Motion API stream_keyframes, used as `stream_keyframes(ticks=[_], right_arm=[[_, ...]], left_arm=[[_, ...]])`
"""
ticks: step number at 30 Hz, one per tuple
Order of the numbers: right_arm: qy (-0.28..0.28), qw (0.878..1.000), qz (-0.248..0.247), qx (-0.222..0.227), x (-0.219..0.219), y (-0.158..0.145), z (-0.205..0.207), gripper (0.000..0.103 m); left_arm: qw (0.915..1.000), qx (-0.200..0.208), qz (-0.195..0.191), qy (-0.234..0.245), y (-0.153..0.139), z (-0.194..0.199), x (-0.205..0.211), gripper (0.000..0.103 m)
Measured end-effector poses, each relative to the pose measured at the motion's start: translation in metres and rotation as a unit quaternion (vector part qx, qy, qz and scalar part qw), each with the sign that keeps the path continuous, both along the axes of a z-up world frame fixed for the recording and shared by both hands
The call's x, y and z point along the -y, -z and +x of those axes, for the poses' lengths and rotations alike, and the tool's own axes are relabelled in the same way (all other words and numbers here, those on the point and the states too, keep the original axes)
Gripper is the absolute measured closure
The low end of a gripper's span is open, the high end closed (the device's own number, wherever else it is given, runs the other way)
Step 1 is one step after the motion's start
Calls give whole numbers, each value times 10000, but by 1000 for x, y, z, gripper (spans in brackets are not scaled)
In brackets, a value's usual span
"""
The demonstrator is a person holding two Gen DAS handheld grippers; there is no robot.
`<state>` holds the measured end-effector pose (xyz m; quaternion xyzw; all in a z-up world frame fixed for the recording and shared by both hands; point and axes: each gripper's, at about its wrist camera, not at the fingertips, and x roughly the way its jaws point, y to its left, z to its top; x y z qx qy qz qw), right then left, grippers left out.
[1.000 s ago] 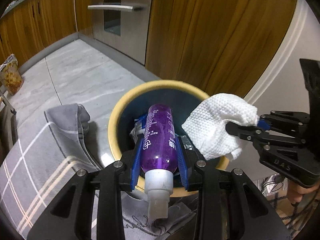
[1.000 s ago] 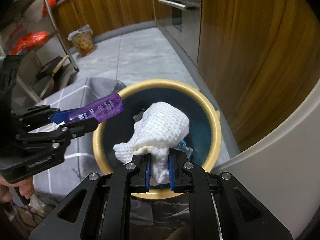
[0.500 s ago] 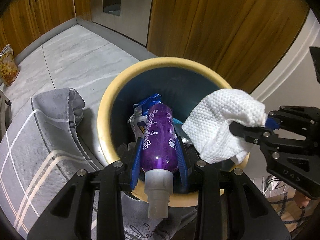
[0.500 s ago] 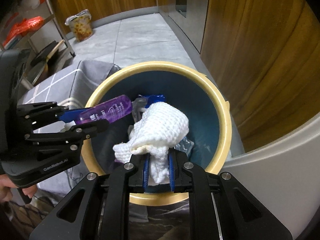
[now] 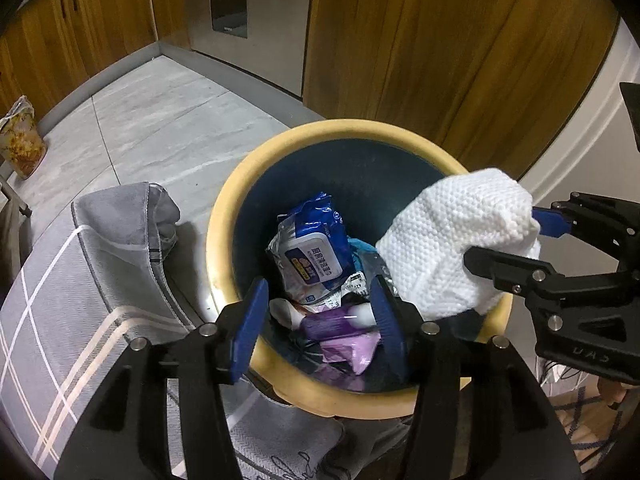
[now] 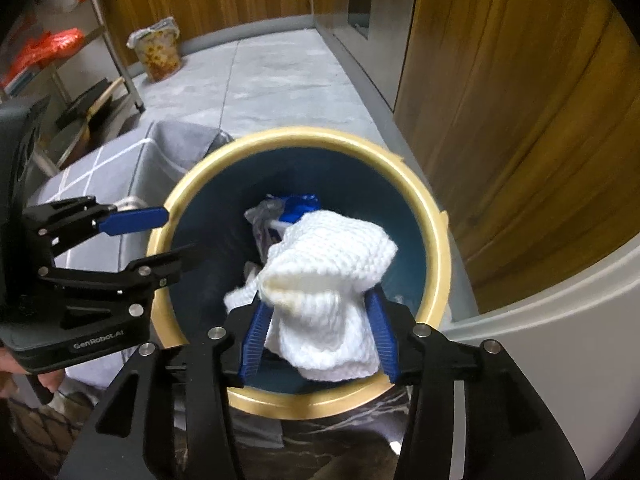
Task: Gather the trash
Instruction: 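Open both grippers to drop the spray bottle and towel into the bin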
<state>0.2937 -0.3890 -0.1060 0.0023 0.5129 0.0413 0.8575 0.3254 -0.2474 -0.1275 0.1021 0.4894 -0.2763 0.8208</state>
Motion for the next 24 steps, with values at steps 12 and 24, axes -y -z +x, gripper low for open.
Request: stream_keyframes(ticks=[12,24], right_arm=[[100,9982,176,557,0,-32,-24,36],[311,9929,342,1098,5,-59,-69,26]], left_arm=[[9984,439,-325,-117,-49,-16,-22,18],[9934,934,-658,-138,-101,-54,-49,6]])
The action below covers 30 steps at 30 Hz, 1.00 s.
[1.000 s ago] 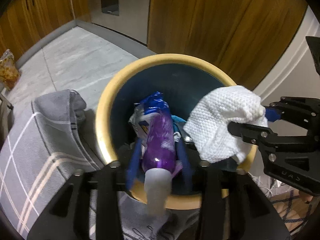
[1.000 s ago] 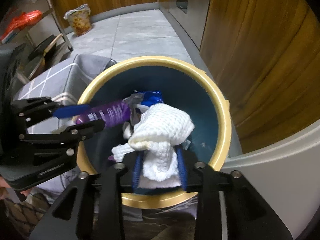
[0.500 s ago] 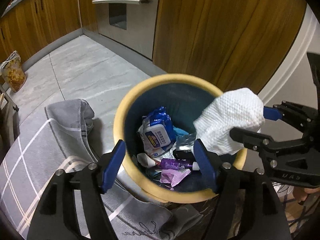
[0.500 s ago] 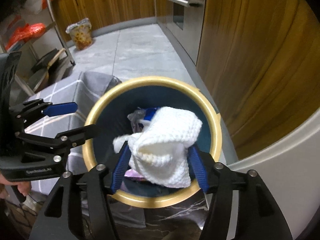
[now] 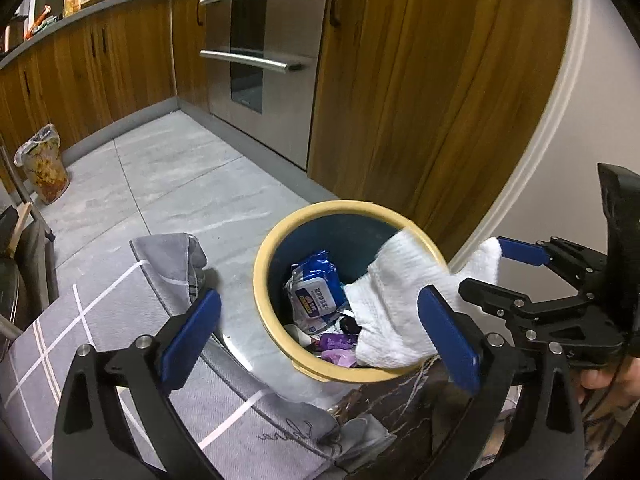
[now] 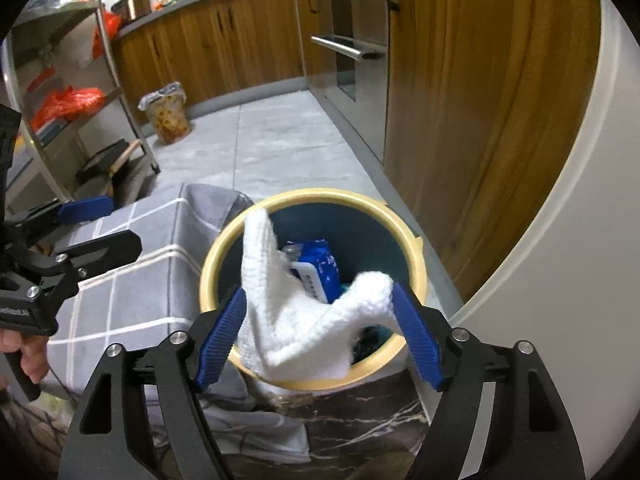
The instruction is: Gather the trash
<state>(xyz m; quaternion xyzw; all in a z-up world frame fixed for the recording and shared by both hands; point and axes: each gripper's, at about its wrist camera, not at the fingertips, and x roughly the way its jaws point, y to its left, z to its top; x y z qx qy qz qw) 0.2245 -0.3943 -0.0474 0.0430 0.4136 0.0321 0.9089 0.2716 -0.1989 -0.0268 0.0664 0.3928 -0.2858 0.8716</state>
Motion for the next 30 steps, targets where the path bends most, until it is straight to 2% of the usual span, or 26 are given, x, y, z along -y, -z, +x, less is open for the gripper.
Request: stream_keyframes(ticks=[3,16,23,30], right_arm=[[0,9999,-37,165,1,-5,-4,17],[76,9994,106,310,8,-12,-19,17],[101,9983,173,542,4,-19,-52,15],[220,9963,179,812,9,-24,-84,12]], left_arm=[[10000,45,-71,34,-5,-4,-4,6],[9992,173,-307,-198,-17,-11,-19,6],[9986,376,-287,-248,-23,-28,-19,6],[9982,556,-96,-199,-19,-54,-17,6]])
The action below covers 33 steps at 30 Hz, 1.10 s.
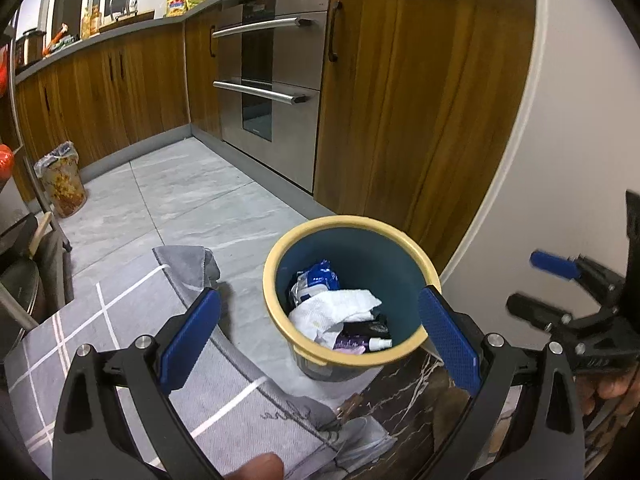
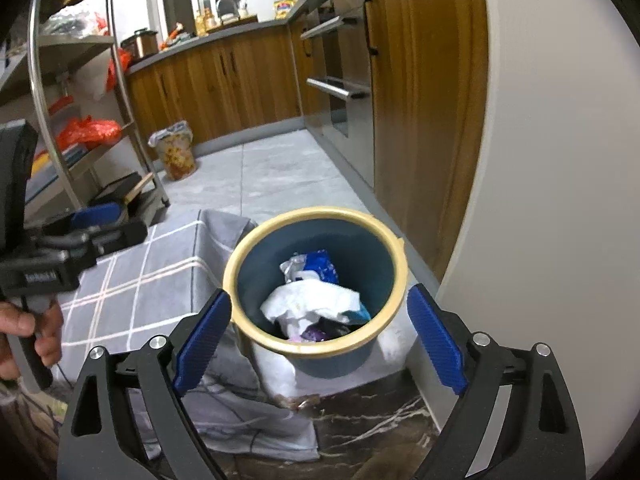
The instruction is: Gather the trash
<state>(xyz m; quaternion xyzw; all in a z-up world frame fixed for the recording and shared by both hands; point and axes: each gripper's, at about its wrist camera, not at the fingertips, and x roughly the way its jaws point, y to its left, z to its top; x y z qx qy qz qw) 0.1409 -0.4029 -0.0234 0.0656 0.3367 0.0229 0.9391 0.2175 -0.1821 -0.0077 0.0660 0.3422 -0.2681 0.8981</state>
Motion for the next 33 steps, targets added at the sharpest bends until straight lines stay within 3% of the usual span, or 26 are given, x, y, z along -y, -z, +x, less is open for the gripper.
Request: stream_keyframes(ticks=[10,33], right_arm=[[4,9994,-86,335,-7,-13,-15,11],[0,9994,-110,340,-11,-11,-20,10]], left_arm=[[9998,140,77,81,3,-23,1,6],[9995,309,7,114,-2,-31,4,6]])
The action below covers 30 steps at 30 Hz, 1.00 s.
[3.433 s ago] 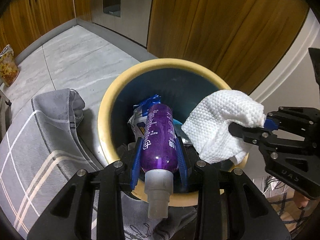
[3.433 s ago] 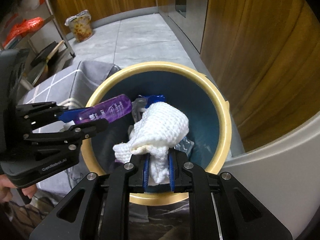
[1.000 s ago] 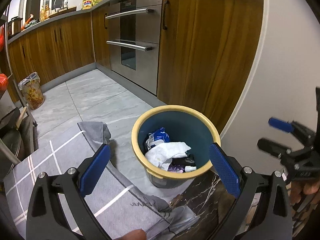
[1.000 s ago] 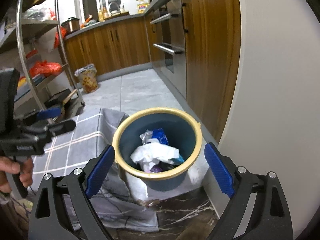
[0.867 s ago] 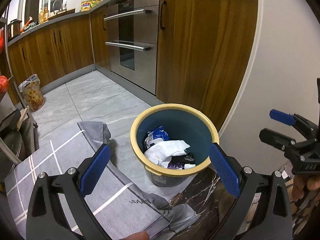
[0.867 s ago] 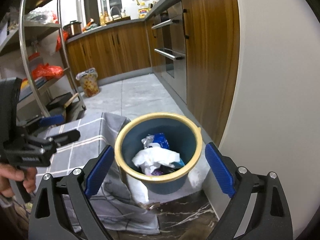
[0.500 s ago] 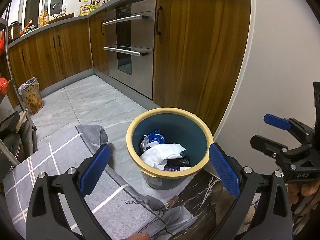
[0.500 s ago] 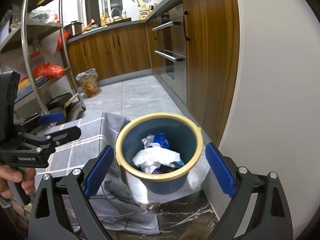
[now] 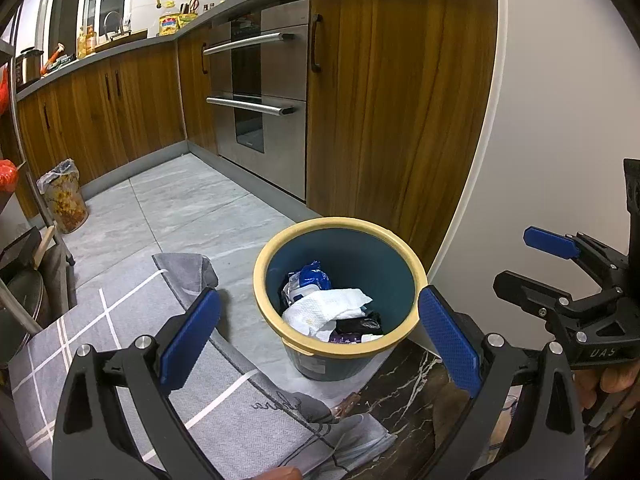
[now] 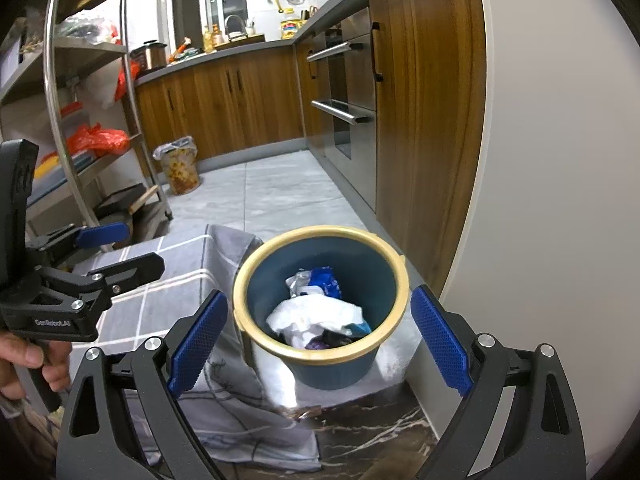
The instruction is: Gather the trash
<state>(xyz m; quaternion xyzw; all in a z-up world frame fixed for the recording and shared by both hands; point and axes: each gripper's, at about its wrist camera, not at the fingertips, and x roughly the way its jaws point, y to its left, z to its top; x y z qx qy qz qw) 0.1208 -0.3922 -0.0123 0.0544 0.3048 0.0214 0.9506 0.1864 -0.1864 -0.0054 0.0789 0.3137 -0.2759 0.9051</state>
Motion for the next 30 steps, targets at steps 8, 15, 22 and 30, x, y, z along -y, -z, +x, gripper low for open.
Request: stream_keyframes(ticks=[8,15,22,30], right_arm=[[-2,10000,-6,-1,0,0,0,10],[8,10000,-10,2,-2,0,-1,10],[-6,10000,-12,0,-1,0,-1,10],[1,10000,-8,0,-1,0,0,10]], left_arm=[[10000,-7,4,-1,0,0,1,6],[10000,-24,-9,-2,0,0,1,6],[10000,-13,31,-6,0,1,2,6],[10000,-18,28,-16,-1,2,2,6]])
